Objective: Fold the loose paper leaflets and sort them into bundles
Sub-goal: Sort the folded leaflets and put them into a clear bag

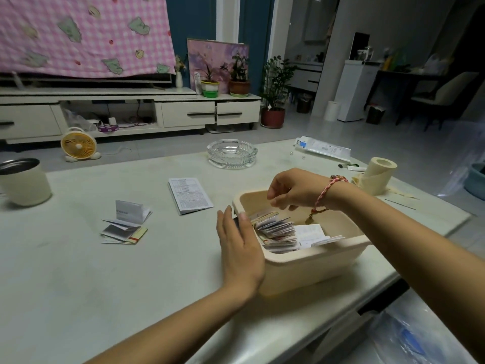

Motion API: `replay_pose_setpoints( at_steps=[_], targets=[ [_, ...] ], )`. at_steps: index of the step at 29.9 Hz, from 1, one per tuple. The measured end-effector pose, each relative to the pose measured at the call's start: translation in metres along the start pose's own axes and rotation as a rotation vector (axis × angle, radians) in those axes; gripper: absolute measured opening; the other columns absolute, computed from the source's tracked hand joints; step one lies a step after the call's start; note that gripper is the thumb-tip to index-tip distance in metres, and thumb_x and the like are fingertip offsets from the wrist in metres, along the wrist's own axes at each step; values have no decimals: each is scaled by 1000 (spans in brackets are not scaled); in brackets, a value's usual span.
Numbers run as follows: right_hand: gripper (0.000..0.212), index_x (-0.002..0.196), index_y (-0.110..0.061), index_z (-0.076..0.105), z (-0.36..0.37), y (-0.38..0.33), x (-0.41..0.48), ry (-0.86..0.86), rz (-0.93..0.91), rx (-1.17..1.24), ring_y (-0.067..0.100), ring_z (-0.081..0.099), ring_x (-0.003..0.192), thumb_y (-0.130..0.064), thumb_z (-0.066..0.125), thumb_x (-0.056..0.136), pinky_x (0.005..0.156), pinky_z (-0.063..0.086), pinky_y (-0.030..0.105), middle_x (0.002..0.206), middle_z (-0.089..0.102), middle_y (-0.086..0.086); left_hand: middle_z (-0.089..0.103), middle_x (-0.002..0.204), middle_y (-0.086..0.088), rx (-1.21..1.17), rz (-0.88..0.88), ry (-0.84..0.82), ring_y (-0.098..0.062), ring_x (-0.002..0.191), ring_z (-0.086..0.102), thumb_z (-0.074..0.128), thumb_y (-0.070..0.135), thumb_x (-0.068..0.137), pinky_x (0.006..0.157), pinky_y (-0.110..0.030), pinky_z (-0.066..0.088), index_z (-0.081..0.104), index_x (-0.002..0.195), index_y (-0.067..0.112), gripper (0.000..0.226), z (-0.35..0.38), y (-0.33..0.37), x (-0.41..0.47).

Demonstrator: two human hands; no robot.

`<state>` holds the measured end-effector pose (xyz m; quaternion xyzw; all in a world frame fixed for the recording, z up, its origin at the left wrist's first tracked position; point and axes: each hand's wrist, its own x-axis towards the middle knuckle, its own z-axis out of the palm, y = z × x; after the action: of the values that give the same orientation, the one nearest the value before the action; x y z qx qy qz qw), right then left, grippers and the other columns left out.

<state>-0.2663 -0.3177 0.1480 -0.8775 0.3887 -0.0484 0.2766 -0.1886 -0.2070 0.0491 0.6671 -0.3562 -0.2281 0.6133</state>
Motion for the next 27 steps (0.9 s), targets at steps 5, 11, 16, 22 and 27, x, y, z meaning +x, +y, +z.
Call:
replay_pose_setpoints(
  at_steps=[5, 11, 16, 22, 27],
  targets=[
    [5, 93, -10, 59, -11, -5, -5, 59, 30, 27, 12, 57, 75, -8, 56, 90, 69, 51, 22, 80, 59, -1, 10, 157, -4, -38, 15, 12, -16, 145, 8, 24, 33, 100, 117, -29, 10, 16, 148, 12, 52, 30, 0, 9],
    [13, 92, -21, 55, 0, -37, 1, 313, -55, 52, 15, 61, 83, -7, 54, 91, 75, 53, 26, 95, 64, 5, 4, 158, 0, -6, -46, -80, -19, 145, 9, 20, 48, 97, 118, -38, 15, 9, 149, 19, 61, 34, 7, 23],
    [15, 101, -16, 60, 58, -92, 22, 285, -239, 145, 10, 56, 85, -8, 51, 91, 70, 46, 14, 94, 60, -1, 30, 152, -2, 215, 75, 70, -20, 138, 31, 32, 33, 100, 111, -32, 28, 29, 144, 18, 47, -45, -35, 59],
    [20, 104, -8, 64, 140, -91, 89, 151, -40, 61, 24, 56, 107, -16, 52, 90, 78, 37, 21, 114, 64, 10, 53, 124, 3, 244, 273, 245, -4, 118, 44, 40, 10, 96, 96, -6, 27, 58, 110, 15, 23, -139, -86, 56],
    [45, 126, -11, 48, 175, -113, 135, 118, -107, 136, 25, 53, 112, -30, 62, 87, 88, 40, 28, 123, 56, 11, 58, 101, 6, 126, 300, 453, 12, 94, 51, 38, 8, 82, 78, 0, 36, 56, 92, 26, 27, -185, -108, 74]
  ],
)
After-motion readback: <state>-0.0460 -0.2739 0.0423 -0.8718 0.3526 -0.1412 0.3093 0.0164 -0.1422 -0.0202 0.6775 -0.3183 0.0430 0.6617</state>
